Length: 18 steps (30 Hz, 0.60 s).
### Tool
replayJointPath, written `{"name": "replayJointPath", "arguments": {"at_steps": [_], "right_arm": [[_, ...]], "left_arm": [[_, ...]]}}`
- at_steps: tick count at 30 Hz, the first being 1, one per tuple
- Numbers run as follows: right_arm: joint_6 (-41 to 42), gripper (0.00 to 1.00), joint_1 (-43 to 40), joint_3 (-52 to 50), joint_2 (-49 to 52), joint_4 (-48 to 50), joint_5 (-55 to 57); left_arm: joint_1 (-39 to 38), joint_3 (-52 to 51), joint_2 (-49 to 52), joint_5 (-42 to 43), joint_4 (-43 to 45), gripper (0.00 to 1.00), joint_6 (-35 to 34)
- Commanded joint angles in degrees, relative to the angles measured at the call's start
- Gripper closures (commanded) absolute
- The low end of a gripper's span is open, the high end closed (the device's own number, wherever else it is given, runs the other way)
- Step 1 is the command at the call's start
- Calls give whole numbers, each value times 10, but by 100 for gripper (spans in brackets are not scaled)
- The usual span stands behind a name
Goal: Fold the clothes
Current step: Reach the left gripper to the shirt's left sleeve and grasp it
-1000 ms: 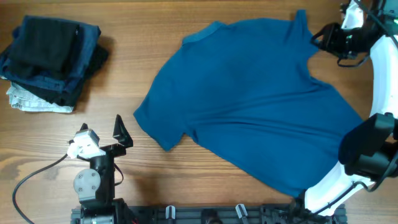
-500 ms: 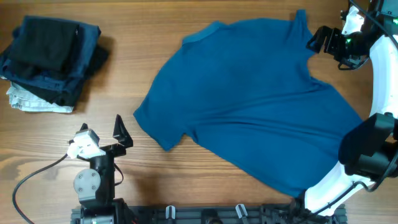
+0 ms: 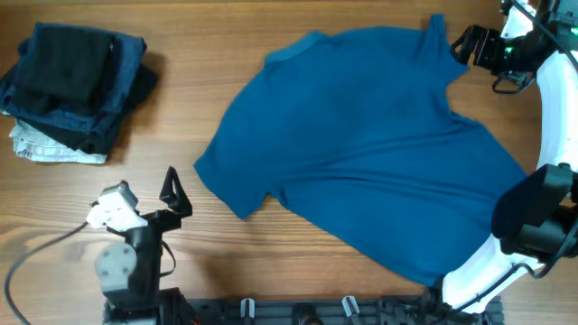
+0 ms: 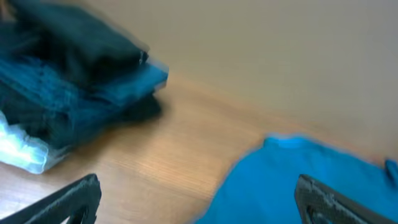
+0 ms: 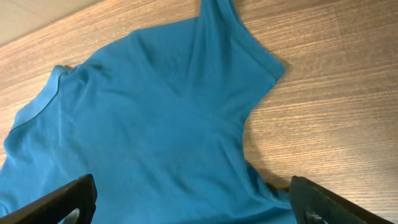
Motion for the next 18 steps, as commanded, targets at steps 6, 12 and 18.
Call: {"name": "replayJointPath", "arguments": {"at_steps": [6, 12, 18], "right_arm": [[0, 0, -1, 0, 5, 2, 8], [0, 0, -1, 0, 5, 2, 8], [0, 0, -1, 0, 5, 2, 8]], "left_arm": [[-4, 306, 483, 112, -149, 0, 13], [-3, 403, 768, 127, -207, 0, 17], [-4, 403, 855, 160, -202, 12, 92]]}}
